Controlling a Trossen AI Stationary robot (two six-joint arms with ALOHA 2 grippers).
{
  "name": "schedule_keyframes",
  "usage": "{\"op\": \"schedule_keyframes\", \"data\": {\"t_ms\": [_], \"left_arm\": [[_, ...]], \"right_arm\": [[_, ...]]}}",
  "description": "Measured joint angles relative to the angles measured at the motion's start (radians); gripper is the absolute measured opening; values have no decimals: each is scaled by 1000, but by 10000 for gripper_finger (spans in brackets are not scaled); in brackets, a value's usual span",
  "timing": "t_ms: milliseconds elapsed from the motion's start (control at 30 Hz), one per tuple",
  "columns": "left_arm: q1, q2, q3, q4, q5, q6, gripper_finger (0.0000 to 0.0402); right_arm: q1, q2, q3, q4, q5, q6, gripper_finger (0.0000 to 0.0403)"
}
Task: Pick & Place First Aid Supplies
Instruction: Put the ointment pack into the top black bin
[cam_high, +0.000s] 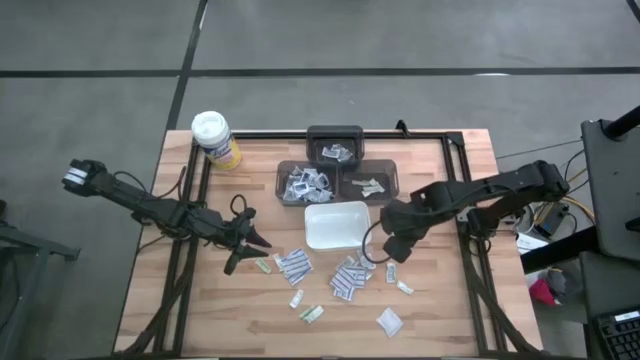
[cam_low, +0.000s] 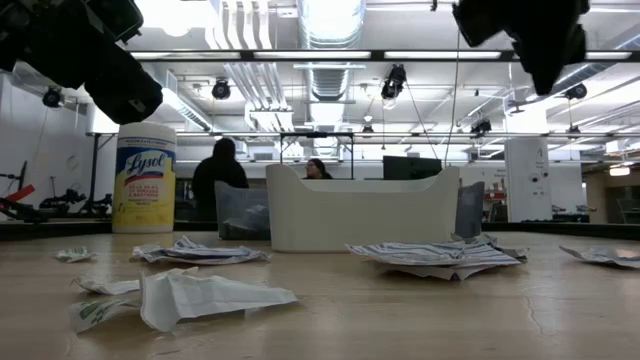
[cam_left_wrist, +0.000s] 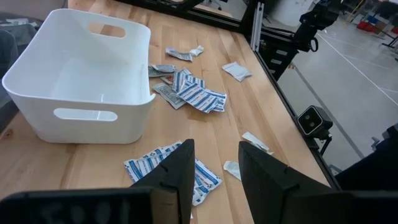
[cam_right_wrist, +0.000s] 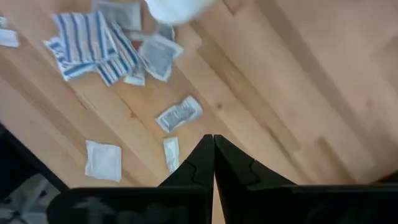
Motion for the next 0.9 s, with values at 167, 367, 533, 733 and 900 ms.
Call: {"op": "schedule_keyframes", "data": {"t_ms": [167, 367, 533, 733, 900], "left_arm": [[0, 0, 0, 0, 0, 0, 117], [0, 0, 0, 0, 0, 0, 117], [0, 0, 0, 0, 0, 0, 117], [0, 0, 0, 0, 0, 0, 117], [0, 0, 0, 0, 0, 6, 117]], "right_arm": [[5, 0, -75, 19, -14, 112, 8], [7, 0, -163, 147, -22, 209, 8], [7, 0, -234, 226, -69, 297, 9], [43, 0, -295, 331, -98, 370, 9], [86, 0, -325, 409, -98, 427, 20]]}}
